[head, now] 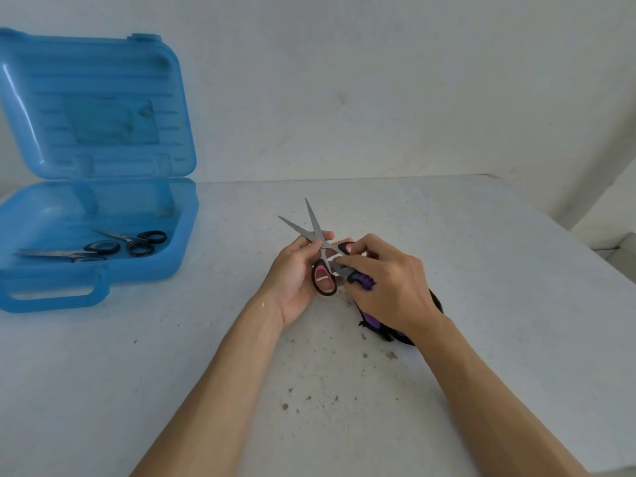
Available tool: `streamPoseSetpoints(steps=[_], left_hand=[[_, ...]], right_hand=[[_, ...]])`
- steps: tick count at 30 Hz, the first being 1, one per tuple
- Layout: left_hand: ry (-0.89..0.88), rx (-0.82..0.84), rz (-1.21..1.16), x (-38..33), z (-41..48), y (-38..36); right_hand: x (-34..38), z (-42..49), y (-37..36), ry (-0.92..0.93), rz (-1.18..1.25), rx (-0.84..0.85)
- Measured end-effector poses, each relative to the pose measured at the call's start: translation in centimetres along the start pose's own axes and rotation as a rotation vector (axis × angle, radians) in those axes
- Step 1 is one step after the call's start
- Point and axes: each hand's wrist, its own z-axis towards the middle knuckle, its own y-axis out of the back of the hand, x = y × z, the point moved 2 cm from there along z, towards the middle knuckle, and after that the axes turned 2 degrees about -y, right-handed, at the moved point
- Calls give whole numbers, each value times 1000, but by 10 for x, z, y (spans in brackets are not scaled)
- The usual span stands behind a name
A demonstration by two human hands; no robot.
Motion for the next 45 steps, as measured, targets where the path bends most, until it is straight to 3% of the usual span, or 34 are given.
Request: streamPoseSetpoints(steps=[3,7,15,19,22,30,35,41,45], left_hand=[[23,22,1,2,-1,-1],[31,44,108,6,0,-2],[18,-24,158,1,0,8],[2,-26,142,1,2,8],[-5,-5,150,4,1,5],[-50,-93,138,1,0,9],[-77,-98,146,1,3,9],[-73,-131,183,4,1,7],[-118,-207,127,-1,3,14]], right_hand=[[-6,-1,0,-66,-6,-34],[8,0,-3,6,55,-2],[8,-3,-6,89,118,212],[2,-5,-6,-60,255,64],[6,-2,-10,-96,159,-2],[10,-4,-14,87,146,258],[8,-2,-7,-64,301,36],[16,-3,-16,89,158,200],[13,-6,-11,130,129,214]])
